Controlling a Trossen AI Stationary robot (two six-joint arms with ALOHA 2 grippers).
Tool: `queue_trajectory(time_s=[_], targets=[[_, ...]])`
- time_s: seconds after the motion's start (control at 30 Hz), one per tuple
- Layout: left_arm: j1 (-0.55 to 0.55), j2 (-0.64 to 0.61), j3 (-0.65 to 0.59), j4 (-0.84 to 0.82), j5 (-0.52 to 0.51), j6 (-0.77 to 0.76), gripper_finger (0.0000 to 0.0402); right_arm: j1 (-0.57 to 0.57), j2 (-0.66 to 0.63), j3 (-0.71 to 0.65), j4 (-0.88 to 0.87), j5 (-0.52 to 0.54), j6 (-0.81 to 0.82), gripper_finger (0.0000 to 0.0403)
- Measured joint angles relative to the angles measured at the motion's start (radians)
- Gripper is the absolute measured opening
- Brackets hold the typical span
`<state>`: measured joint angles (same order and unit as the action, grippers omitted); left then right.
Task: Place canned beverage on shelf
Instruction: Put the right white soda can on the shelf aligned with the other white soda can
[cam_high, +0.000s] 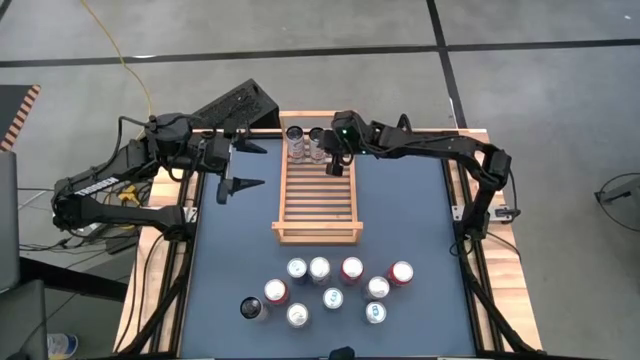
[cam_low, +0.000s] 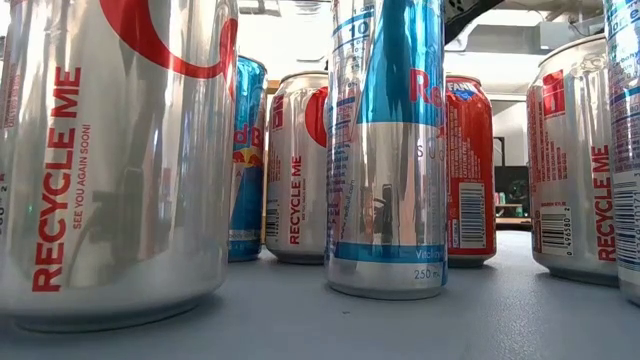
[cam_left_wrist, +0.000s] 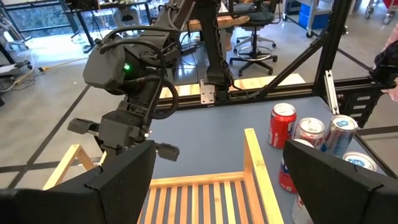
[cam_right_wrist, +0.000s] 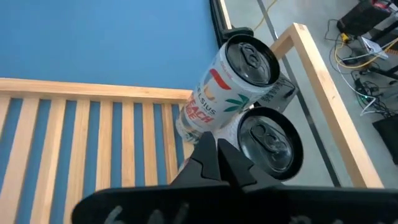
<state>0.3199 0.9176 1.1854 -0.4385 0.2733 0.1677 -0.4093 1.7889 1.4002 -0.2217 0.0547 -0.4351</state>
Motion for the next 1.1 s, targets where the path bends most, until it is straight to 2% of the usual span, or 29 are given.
queue_trajectory(time_s=[0.1, 0.27, 0.37, 0.5, 0.6, 0.83, 1.1], targets=[[0.0, 0.008, 0.0, 0.001, -0.007, 0.008, 0.0341, 0.011, -0.002, 0.0, 0.013, 0.001, -0.008, 0.0], [0.0, 0.077, 0.001, 0.01, -0.102, 0.022, 0.0341, 0.034, -0.078, 0.0, -0.006, 0.005, -0.015, 0.0], [0.0, 0.153, 0.001, 0.017, -0.166, 0.05, 0.0341, 0.052, -0.141, 0.0, -0.055, 0.073, -0.029, 0.0], [0.0, 0.285, 0.001, 0.062, -0.177, 0.108, 0.0341, 0.066, -0.233, 0.0, -0.131, 0.181, -0.045, 0.0], [0.0, 0.377, 0.001, 0.115, -0.207, 0.161, 0.0341, 0.066, -0.305, 0.001, -0.191, 0.209, -0.04, 0.0], [0.015, 0.563, 0.001, 0.285, -0.387, 0.28, 0.0341, 0.067, -0.417, 0.001, -0.301, 0.21, 0.007, 0.0], [0.049, 0.737, 0.001, 0.505, -0.583, 0.346, 0.0341, 0.067, -0.435, 0.0, -0.403, 0.209, 0.054, 0.0]])
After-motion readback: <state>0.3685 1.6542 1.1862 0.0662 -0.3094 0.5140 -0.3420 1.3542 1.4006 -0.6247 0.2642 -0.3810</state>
